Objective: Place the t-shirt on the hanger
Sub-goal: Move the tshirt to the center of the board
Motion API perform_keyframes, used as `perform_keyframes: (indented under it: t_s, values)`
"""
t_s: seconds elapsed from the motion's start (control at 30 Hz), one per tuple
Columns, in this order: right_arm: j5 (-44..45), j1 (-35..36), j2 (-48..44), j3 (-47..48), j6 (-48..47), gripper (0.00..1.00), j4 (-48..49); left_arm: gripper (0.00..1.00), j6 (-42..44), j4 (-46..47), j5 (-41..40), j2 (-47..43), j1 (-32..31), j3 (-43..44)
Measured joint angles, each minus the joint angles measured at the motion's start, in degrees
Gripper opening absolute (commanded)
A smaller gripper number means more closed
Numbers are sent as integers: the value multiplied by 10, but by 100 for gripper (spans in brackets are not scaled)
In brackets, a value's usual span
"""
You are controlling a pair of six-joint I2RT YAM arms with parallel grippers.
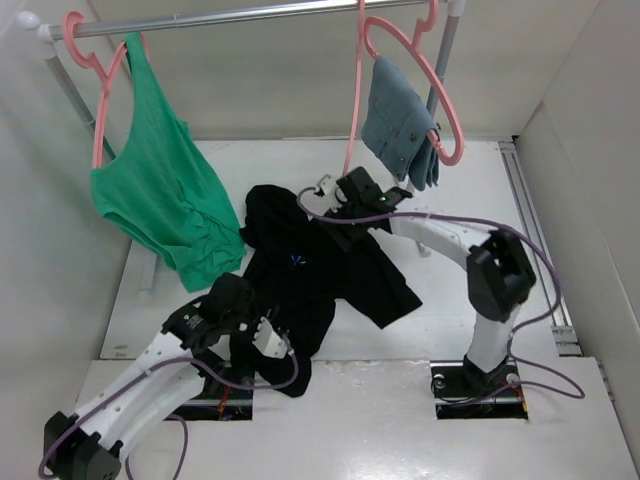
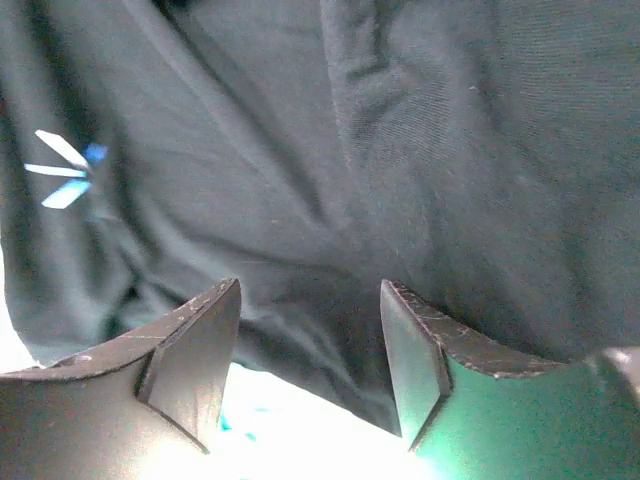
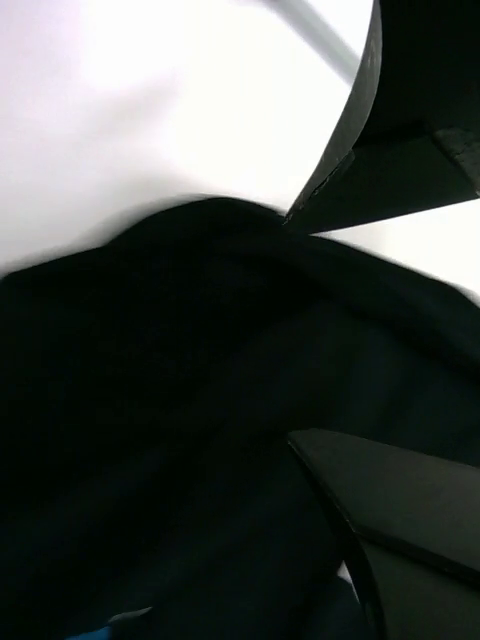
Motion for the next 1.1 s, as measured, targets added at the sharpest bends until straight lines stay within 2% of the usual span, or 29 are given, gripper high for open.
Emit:
perform_keyframes:
  t_s: [0.07,0.17,0.23,0.3,0.33,0.43,0.47,0.6,0.77,0.9,1.03,1.1]
  values:
    - [-24,-3,54,59,-15,84,11,56,25,-23,17,-44,0,0]
    - [-59,-8,147,160,-31,84,18,72,14,-35,42,-62,0,2]
    - [-73,-8,196,202,-41,82,23,73,-53,-22,53,-62,0,9]
    - [-83,-12,233,216,-48,74,25,73,-144,25,45,-62,0,13]
    - [-87,-14,251,216,-50,57,21,73,-196,55,34,-61,0,16]
    - [-96,-20,257,208,-61,21,34,74,-327,156,-28,-35,3,28]
    - [-100,-23,248,192,-62,0,42,76,-360,185,-45,-18,9,36]
    - [-109,-35,176,76,-62,0,68,86,-452,253,-67,98,66,91]
    - [-81,-36,63,-67,-67,0,50,86,-501,285,-75,319,127,201]
    - [-59,-33,-24,-150,-60,0,23,88,-485,289,-58,459,124,276]
    - [-50,-33,-94,-189,-45,0,9,89,-436,275,-44,489,82,275]
    - [-50,-33,-115,-195,-36,0,9,95,-418,271,-29,492,58,276]
